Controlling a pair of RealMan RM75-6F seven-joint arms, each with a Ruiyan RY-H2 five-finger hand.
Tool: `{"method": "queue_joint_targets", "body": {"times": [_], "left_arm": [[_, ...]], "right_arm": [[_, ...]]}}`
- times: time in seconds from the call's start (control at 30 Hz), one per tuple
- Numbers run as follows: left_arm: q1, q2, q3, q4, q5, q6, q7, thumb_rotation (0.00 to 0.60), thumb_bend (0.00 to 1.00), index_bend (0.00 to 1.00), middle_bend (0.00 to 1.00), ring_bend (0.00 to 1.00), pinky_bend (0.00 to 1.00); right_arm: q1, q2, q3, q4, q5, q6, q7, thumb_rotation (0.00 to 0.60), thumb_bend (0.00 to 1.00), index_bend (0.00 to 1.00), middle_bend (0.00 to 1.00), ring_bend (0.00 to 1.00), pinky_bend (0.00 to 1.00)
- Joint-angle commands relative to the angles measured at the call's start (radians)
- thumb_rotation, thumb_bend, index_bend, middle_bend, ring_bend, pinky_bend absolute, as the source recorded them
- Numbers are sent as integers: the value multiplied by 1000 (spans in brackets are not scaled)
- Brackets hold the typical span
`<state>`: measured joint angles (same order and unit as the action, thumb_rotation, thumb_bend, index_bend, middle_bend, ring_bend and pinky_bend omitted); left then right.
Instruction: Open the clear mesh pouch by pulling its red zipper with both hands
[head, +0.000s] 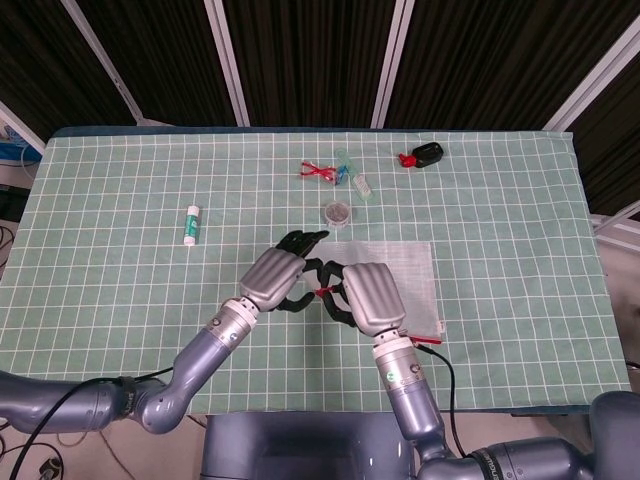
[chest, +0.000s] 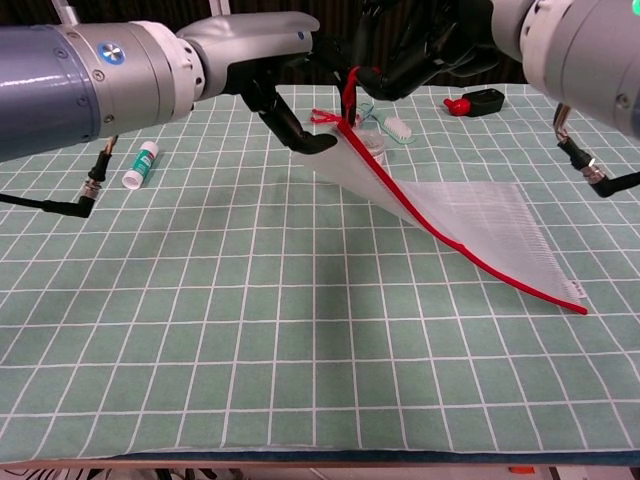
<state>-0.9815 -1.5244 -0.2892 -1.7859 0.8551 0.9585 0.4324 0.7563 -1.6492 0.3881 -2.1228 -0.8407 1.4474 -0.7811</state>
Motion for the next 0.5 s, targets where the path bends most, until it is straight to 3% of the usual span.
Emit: {"method": "queue_joint_targets", "body": {"times": [0.03, 0.5], "left_arm": [[-7, -7, 1, 4, -7, 4, 1, 600, 371, 464, 0, 0, 0], [-23, -25, 5, 4, -12, 25, -13, 600, 430, 518, 0, 0, 0]], "right_arm": [[1, 4, 0, 0, 3, 1, 5, 600, 611, 692, 1000, 1000, 1000], [5, 28, -11, -7, 8, 8, 29, 600, 611, 692, 1000, 1000, 1000]]}}
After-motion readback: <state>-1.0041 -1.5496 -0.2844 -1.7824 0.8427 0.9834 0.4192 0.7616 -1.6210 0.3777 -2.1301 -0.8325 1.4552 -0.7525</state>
